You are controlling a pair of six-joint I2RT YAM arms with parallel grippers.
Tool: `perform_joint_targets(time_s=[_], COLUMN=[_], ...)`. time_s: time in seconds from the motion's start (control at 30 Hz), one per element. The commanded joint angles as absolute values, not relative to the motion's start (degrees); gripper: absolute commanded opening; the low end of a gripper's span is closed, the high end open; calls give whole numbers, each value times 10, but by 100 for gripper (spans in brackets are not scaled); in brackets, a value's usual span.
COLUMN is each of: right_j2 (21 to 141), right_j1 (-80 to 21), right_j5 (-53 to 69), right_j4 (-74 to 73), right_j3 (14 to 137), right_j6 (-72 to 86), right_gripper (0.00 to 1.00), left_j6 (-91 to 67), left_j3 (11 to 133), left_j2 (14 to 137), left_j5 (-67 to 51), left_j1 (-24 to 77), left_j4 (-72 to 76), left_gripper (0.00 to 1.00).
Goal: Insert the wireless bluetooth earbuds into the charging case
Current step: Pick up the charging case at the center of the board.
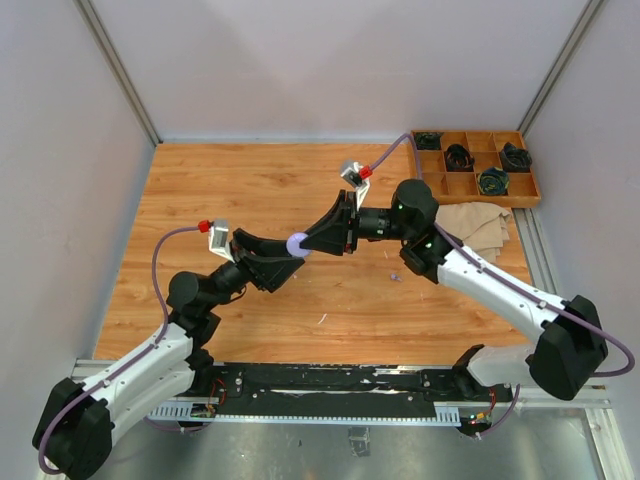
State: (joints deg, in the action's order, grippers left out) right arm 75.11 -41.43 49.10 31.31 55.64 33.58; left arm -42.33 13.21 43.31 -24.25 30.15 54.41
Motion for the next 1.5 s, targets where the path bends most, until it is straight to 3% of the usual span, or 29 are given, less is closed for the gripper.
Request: perform_joint_targets(time_s=[0.0,0.27,0.7,1.2,1.47], right_j2=[724,736,762,785,791], right_j1=[-406,-404,-416,-435,-439], right_j5=[522,525,520,514,503], right_j4=[64,-138,-278,-318,-341], right_j3=[629,717,791,819,827], right_j6=[158,29,-78,-123,-148], right_gripper=[9,10,12,13,18], left_j6=[-348,-302,-287,-277,-261], left_j3=[154,176,241,267,266], left_j2=[423,432,519,568,573], left_j5=[-300,-364,-449,-506,-517], left_j1=[303,303,303,303,304], left_j4=[504,494,484,485,490], left_gripper=[68,67,63,43,15])
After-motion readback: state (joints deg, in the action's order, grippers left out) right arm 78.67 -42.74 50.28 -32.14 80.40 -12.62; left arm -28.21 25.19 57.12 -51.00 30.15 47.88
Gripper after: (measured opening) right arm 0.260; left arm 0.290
